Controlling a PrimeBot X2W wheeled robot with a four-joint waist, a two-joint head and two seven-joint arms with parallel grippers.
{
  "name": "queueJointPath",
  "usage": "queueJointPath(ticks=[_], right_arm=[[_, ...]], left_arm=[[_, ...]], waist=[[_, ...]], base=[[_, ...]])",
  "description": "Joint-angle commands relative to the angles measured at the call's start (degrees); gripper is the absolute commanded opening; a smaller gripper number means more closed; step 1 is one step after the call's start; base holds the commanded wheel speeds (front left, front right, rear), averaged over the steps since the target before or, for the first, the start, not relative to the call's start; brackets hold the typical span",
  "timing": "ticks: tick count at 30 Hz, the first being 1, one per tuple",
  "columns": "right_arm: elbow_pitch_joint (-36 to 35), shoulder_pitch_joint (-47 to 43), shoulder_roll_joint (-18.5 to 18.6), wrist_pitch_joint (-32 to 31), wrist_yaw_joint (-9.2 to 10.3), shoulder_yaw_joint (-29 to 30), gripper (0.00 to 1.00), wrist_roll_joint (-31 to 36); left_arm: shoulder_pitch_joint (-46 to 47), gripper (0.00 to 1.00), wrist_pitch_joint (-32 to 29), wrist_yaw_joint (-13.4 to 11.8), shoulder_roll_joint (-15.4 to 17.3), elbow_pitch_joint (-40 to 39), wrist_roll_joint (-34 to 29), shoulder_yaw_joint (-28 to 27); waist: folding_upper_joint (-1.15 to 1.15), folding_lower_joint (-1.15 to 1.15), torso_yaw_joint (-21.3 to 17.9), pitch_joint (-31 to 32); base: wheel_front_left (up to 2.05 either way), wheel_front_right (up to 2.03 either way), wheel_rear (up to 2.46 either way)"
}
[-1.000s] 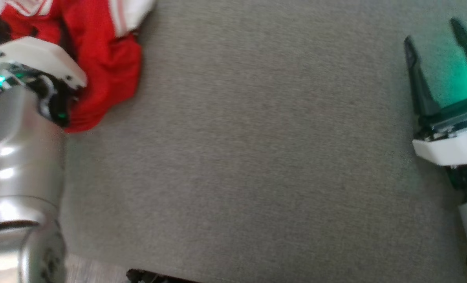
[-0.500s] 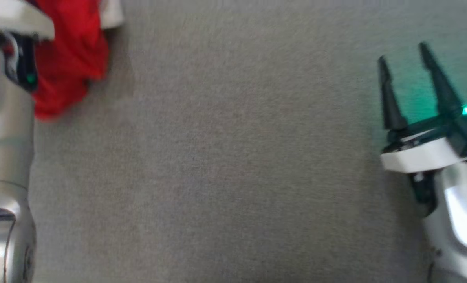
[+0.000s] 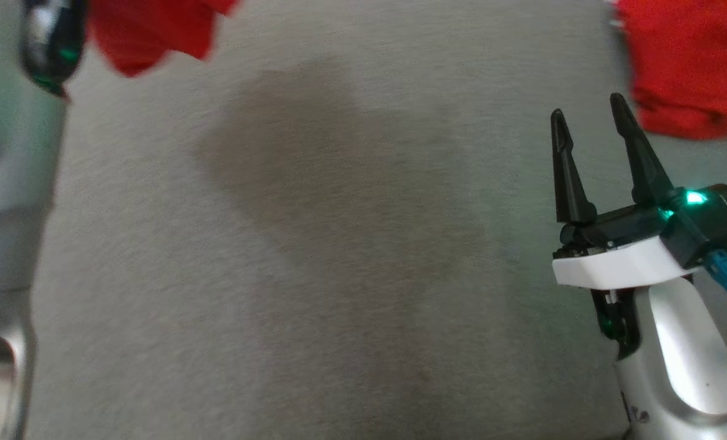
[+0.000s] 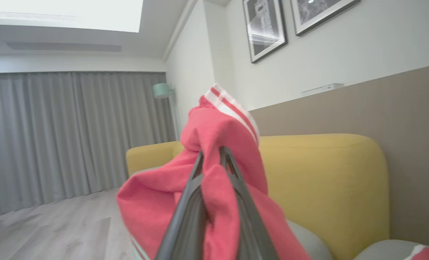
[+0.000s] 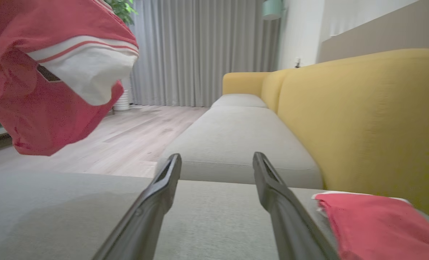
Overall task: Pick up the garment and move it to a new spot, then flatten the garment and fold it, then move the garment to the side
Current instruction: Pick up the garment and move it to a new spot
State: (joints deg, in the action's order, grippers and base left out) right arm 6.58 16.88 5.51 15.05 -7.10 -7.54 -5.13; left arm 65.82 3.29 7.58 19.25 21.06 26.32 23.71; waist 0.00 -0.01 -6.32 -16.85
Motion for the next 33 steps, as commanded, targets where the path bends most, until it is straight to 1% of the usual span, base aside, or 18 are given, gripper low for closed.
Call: queueJointPath(ticks=[1,3,6,8,10,11,12,13,14,15,16,17,19,20,23,26,29,33], right_arm=[[-2.2,0.5,-0.8,0.0,-0.39,-1.0,1.00,-0.6],[-2.7,0.5,-1.3,0.0,-0.39,-1.4,1.00,-0.9],[-3.0,0.5,-1.7,0.0,-0.39,-1.3,1.00,-1.4],[-2.7,0.3,-2.0,0.0,-0.39,-1.3,1.00,-1.6],[-2.2,0.3,-2.1,0.0,-0.39,-1.7,1.00,-1.6],[-1.8,0.2,-2.1,0.0,-0.39,-1.8,1.00,-1.6],[-1.3,0.0,-2.2,0.0,-0.39,-2.0,1.00,-1.6],[-0.7,-0.2,-2.2,0.0,-0.39,-2.0,1.00,-1.6],[-0.1,-0.6,-2.2,0.0,-0.39,-2.0,1.00,-1.6],[-0.1,-0.6,-2.2,0.0,-0.39,-2.0,1.00,-1.6],[0.7,-1.1,-2.2,0.0,-0.39,-2.0,1.00,-1.7],[1.4,-1.7,-2.0,0.0,-0.39,-1.8,1.00,-1.6],[2.7,-3.0,-1.7,0.0,-0.39,-1.3,1.00,-2.0],[3.3,-3.6,-1.5,0.0,-0.39,-1.1,1.00,-2.1],[5.3,-5.8,-0.9,0.0,-0.39,-0.8,1.00,-2.5],[7.2,-8.1,-0.3,0.0,-0.39,-0.5,1.00,-3.3],[8.7,-10.6,-0.1,0.0,-0.39,-0.3,1.00,-4.0],[9.8,-13.6,-0.2,0.0,-0.39,-0.3,1.00,-5.0]], left_arm=[[0.7,0.00,-0.6,-0.2,1.6,-2.6,-0.1,-0.7],[-2.2,0.00,-0.4,-0.8,0.5,-4.3,-0.8,1.1],[-8.5,0.00,2.2,-1.8,-2.0,-5.4,-1.8,4.4],[-13.6,0.00,4.6,-2.2,-3.6,-4.1,-2.9,7.2],[-19.0,0.00,7.0,-2.2,-5.4,-1.0,-3.2,9.8],[-21.6,0.36,8.2,-2.3,-6.2,0.8,-3.4,11.0],[-24.1,1.00,9.3,-2.7,-7.1,2.5,-3.5,11.7],[-26.3,1.00,10.3,-3.6,-8.0,3.8,-3.8,12.0],[-28.2,1.00,11.0,-5.0,-8.3,4.6,-5.2,12.4],[-28.2,1.00,11.0,-5.0,-8.3,4.6,-5.2,12.4],[-30.2,1.00,11.5,-7.4,-8.6,5.0,-6.8,12.1],[-32.4,1.00,11.6,-10.0,-9.8,3.6,-7.5,10.7],[-37.8,1.00,11.7,-13.8,-11.6,-1.3,-9.2,7.2],[-40.9,1.00,11.7,-15.1,-12.4,-4.0,-9.5,5.1],[-49.5,1.00,11.7,-16.4,-13.9,-10.7,-11.4,0.0],[-56.7,1.00,11.7,-16.6,-14.8,-15.4,-13.1,-4.8],[-63.1,1.00,11.7,-16.8,-15.4,-17.9,-14.5,-9.2],[-69.4,1.00,11.7,-16.0,-15.8,-18.5,-16.2,-13.3]], waist=[[0.00,0.01,-4.5,-0.4],[0.00,0.01,-5.6,-1.8],[0.00,0.01,-6.2,-4.2],[0.00,0.01,-6.2,-5.6],[0.00,0.01,-6.0,-6.4],[0.00,0.01,-5.9,-6.5],[0.00,0.01,-5.8,-6.4],[0.00,0.01,-5.5,-6.0],[0.00,0.01,-5.3,-5.5],[0.00,0.01,-5.3,-5.5],[0.00,0.01,-4.9,-4.7],[0.00,0.01,-4.2,-3.8],[0.00,0.01,-2.8,-1.8],[0.00,0.01,-2.0,-0.5],[0.00,0.01,0.1,3.4],[0.00,0.01,2.4,7.8],[0.00,0.01,4.0,12.2],[0.00,0.01,5.9,16.8]], base=[[0.00,0.00,0.00],[0.00,0.00,0.00],[0.00,0.00,0.00],[0.00,0.00,0.00],[0.00,0.00,0.00],[0.00,0.00,0.00],[0.00,0.00,0.00],[0.00,0.00,0.00],[0.00,0.00,0.00],[0.00,0.00,0.00],[0.00,0.00,0.00],[0.00,0.00,0.00],[0.00,0.00,0.00],[0.00,0.00,0.00],[0.00,0.00,0.00],[0.00,0.00,0.00],[0.00,0.00,0.00],[0.00,0.00,0.00]])
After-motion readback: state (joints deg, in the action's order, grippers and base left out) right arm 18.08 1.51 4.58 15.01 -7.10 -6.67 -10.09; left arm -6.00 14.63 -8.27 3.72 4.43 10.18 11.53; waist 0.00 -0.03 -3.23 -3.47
